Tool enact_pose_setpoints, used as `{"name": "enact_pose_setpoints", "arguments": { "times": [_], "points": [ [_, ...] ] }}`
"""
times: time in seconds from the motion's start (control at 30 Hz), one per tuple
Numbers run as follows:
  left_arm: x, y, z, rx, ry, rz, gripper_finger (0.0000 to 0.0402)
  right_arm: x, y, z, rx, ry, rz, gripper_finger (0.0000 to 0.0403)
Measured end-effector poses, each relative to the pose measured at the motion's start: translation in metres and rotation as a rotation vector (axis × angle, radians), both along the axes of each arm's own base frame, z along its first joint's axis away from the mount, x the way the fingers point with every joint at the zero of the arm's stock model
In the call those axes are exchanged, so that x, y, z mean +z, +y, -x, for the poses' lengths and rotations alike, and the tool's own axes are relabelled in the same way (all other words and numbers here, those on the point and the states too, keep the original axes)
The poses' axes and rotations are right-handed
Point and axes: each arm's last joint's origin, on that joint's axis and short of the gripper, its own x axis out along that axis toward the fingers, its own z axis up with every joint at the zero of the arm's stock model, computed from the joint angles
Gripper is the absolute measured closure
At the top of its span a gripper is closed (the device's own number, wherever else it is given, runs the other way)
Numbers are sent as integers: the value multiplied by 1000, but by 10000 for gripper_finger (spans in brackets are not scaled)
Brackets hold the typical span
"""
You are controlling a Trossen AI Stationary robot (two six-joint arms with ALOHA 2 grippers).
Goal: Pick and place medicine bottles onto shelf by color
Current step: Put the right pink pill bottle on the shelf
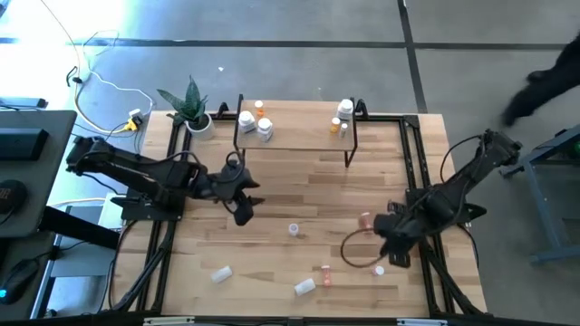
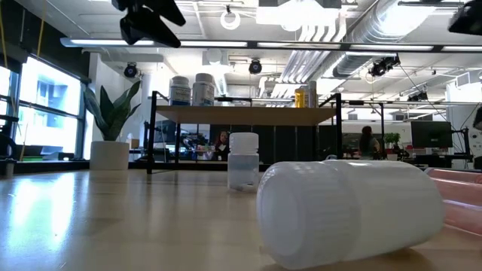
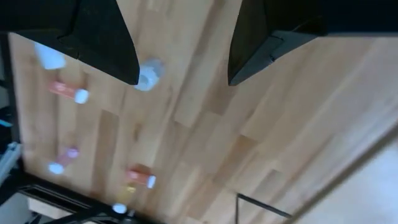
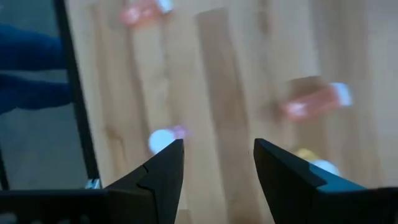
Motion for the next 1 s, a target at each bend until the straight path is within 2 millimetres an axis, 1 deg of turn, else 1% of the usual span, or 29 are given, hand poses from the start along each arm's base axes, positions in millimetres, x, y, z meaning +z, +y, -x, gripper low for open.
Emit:
{"name": "enact_pose_setpoints", "arguments": {
  "times": [0.3, 0.53, 0.77, 0.93, 1.0],
  "points": [
    [0, -21, 3, -17, -25, 85, 165, -26, 27, 12, 26, -70, -80, 217],
    [0, -32, 5, -22, -36, 129, 165, -39, 49, 19, 55, -122, -20, 217],
    [0, -37, 6, -21, -43, 156, 165, -61, 69, 21, 72, -72, 46, 217],
    [0, -38, 6, -12, -47, 172, 165, -77, 77, 19, 49, -34, 96, 217],
    [0, -38, 6, -12, -47, 172, 165, -81, 80, 17, 49, -38, 91, 217]
  ]
}}
